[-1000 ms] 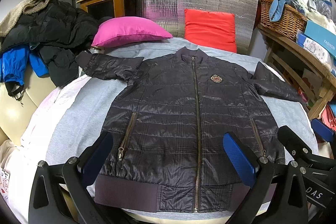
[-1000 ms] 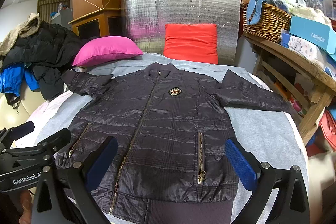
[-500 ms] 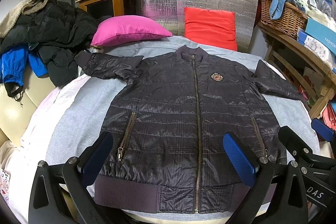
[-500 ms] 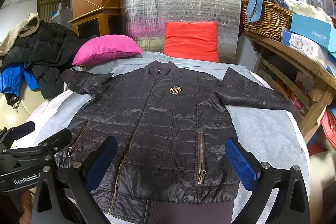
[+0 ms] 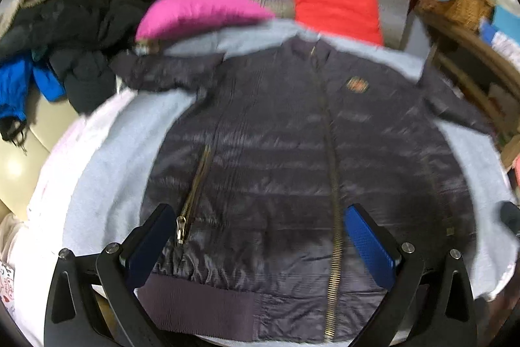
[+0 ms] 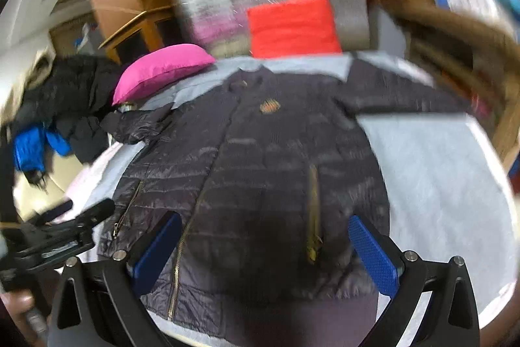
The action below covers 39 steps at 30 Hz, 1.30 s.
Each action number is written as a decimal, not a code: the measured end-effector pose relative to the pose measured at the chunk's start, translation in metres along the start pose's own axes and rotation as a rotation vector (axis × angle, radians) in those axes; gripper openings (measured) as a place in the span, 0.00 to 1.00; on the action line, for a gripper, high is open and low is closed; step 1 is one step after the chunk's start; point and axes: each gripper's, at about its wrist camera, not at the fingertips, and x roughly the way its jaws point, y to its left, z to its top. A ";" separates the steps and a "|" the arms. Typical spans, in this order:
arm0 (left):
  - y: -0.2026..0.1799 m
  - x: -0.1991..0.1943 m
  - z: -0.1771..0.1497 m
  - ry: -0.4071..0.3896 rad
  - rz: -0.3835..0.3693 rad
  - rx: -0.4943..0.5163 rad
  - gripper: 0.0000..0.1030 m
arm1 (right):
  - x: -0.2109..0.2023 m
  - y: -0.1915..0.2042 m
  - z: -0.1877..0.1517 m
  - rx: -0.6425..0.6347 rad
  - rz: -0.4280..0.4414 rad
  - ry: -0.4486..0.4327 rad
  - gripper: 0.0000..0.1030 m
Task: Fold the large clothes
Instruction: 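Grasp the jacket sleeve cuff with the right tool and lift it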
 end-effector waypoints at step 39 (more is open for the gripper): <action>-0.013 0.153 0.021 0.008 0.024 -0.039 1.00 | 0.114 -0.175 0.314 0.214 -0.155 -0.244 0.19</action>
